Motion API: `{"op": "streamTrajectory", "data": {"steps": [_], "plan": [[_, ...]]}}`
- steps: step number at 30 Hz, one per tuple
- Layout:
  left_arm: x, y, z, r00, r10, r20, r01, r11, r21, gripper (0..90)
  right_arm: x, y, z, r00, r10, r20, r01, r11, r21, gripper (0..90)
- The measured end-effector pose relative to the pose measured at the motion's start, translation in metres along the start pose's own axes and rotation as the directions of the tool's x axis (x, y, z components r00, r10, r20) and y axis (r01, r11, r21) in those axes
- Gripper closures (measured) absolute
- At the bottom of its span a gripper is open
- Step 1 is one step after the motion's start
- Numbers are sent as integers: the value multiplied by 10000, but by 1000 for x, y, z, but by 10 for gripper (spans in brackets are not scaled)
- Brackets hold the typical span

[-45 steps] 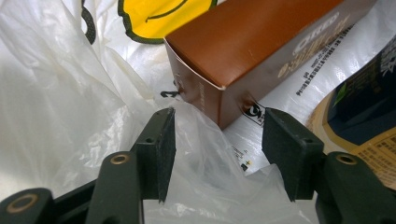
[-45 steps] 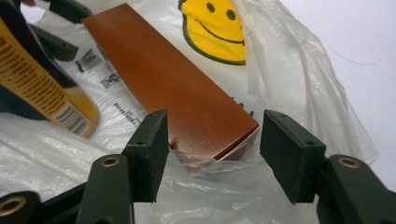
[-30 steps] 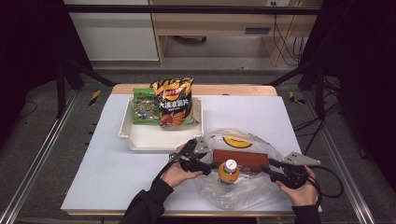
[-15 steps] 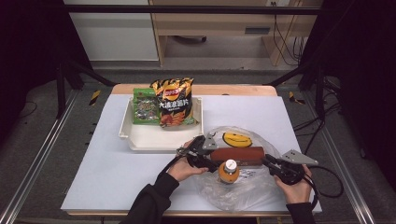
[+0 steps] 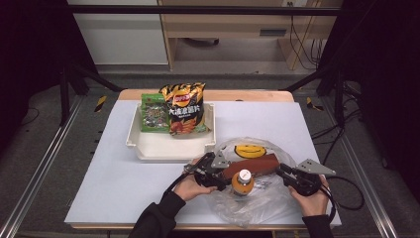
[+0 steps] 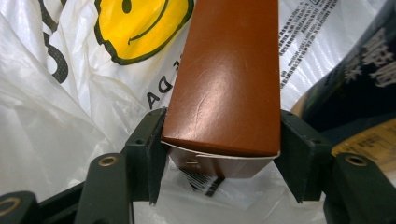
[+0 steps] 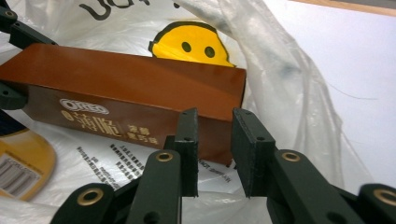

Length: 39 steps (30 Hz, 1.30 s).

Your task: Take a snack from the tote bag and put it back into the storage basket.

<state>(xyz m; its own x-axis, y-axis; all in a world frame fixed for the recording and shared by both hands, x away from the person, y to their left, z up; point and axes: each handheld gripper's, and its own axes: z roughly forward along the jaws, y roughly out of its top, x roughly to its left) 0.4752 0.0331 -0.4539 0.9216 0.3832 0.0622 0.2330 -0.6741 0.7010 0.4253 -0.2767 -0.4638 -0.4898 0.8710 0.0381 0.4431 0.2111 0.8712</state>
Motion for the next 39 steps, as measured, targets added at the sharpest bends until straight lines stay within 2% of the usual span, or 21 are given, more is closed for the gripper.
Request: {"op": "streamTrajectory", "data": {"steps": [3,8,11,14,15,17,21,24,27,29,30,31,34,36,39], "plan": [[1,3,-2,9998,-27,-202,29,9999,123,381,1,1,-1,10000,-85,25,85,10000,-47,699],[4,14,-14,9990,-361,-263,344,9974,-629,329,-2,2,-11,9999,75,122,-69,9988,-479,685],[7,22,-15,9985,-283,-462,249,9970,-733,328,-2,3,-15,9999,84,128,-76,9982,-595,684],[9,28,-7,9990,-180,-399,153,9976,-675,327,-1,4,-15,9999,148,86,-143,9984,-540,674],[9,30,-3,9992,-33,-410,11,9985,-542,327,-1,3,-15,9999,115,96,-110,9987,-488,671],[11,30,1,9998,-169,-134,158,9969,-766,329,-1,3,-14,9999,92,102,-87,9991,-425,662],[13,28,1,9995,-300,92,307,9960,-839,328,-1,3,-14,9999,117,104,-113,9991,-398,649],[10,27,-4,10000,35,5,-35,9980,-639,322,-2,2,-15,9998,134,112,-130,9991,-413,642],[8,24,-5,9998,85,191,-75,9985,-534,312,-1,3,-15,9999,139,102,-134,9991,-403,632],[5,22,0,9991,433,5,-433,9990,108,316,-1,3,-14,9999,104,109,-100,9992,-376,626],[3,20,4,9978,663,-83,-658,9964,528,315,-1,3,-14,9999,89,95,-86,9993,-366,623],[2,20,6,9974,717,-114,-708,9953,658,321,-1,3,-14,9999,59,101,-55,9993,-367,625],[1,18,11,9981,606,-71,-600,9958,687,374,-1,3,-14,9999,39,121,-35,9993,-371,629],[4,18,9,9991,376,187,-387,9974,613,401,-1,3,-14,9999,-18,134,23,9993,-382,631],[7,15,5,9992,344,-195,-329,9968,729,421,-1,2,-14,9999,-39,131,44,9992,-387,634]]}}
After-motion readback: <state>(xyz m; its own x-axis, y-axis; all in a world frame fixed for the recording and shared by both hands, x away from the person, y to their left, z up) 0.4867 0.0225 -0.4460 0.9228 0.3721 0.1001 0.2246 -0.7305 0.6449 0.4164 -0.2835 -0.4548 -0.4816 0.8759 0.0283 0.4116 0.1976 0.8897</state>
